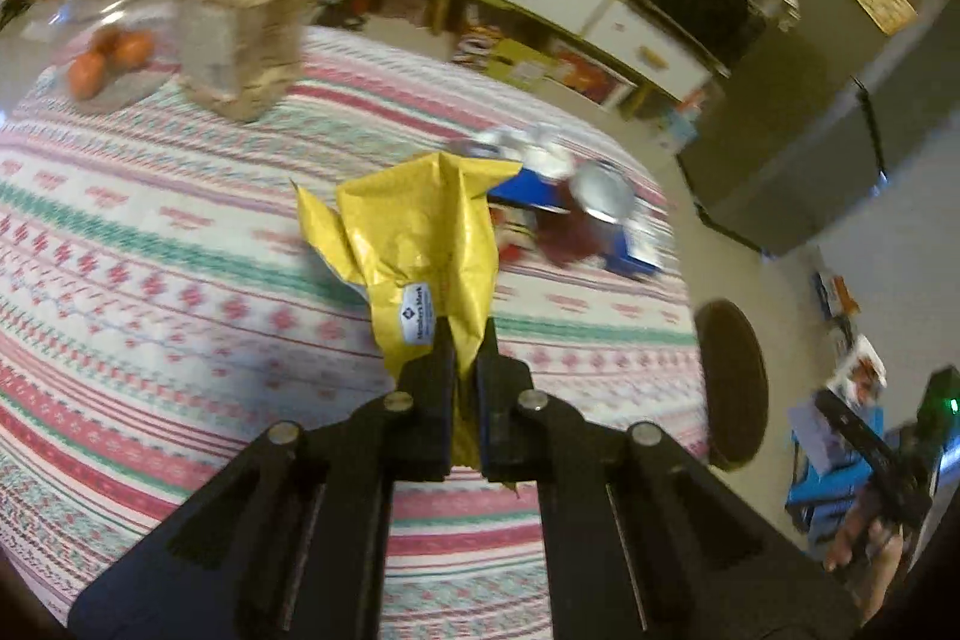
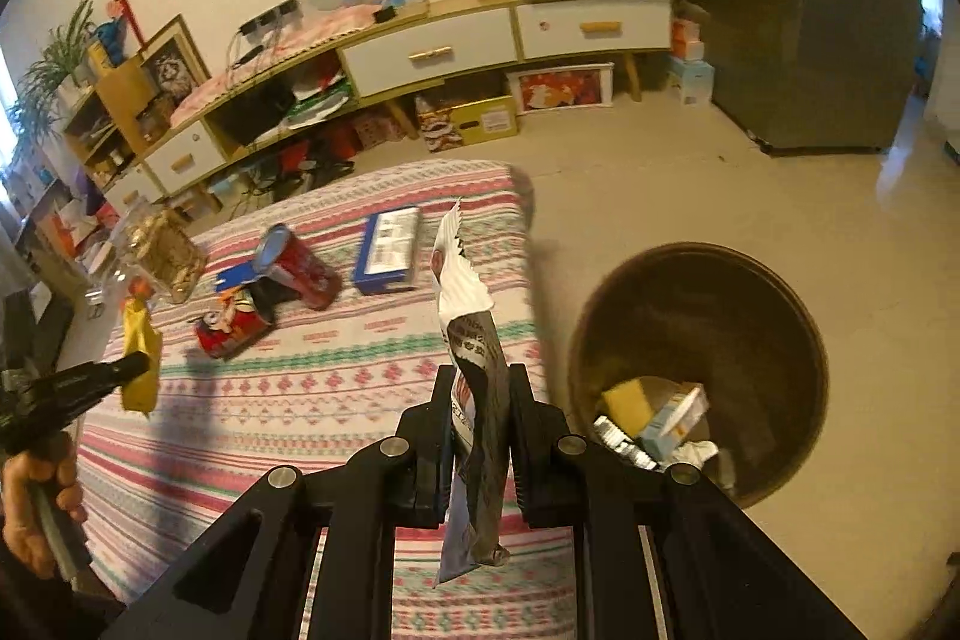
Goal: Collect trash
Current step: 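Carry both bags over the brown bin and open both tools to drop them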
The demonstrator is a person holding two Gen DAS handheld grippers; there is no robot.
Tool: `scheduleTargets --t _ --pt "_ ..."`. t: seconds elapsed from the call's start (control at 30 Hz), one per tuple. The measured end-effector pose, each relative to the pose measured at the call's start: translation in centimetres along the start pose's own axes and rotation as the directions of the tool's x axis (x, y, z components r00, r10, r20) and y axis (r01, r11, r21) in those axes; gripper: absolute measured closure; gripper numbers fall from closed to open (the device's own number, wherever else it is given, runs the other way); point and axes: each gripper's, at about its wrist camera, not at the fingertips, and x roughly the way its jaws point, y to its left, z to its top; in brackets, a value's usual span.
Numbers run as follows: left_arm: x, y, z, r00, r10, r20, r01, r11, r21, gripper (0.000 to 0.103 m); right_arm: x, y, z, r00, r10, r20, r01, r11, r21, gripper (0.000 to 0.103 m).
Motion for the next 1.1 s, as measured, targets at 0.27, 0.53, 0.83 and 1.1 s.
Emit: scheduleTargets --t 0.27,0.53,0.83,1.1 --pt "1.6 -7.0 -1.1 0.996 -0.082 -0.029 0.085 0.99 0.115 0.097 -0.5 -3.2 -0.9 0.999 -0.038 -0.013 0.038 0.999 0.029 0.087" --pt "3.7 -12.2 -2.1 0.99 -0.127 -0.067 0.138 0.972 0.191 0.097 -0.8 -6.6 -2.0 0.997 -0.07 -0.04 0.073 0.995 0.07 0.087" --pt "6.3 -17.7 -3.7 0.981 -0.155 -0.114 0.181 0.942 0.282 0.096 -1.8 -10.7 -2.3 0.997 -0.071 -0.038 0.077 0.982 0.172 0.087" --pt "10.5 -24.3 -6.2 0.953 -0.232 -0.197 0.285 0.907 0.31 0.096 -2.1 -13.6 -2.6 0.995 -0.088 -0.044 0.096 0.968 0.233 0.087"
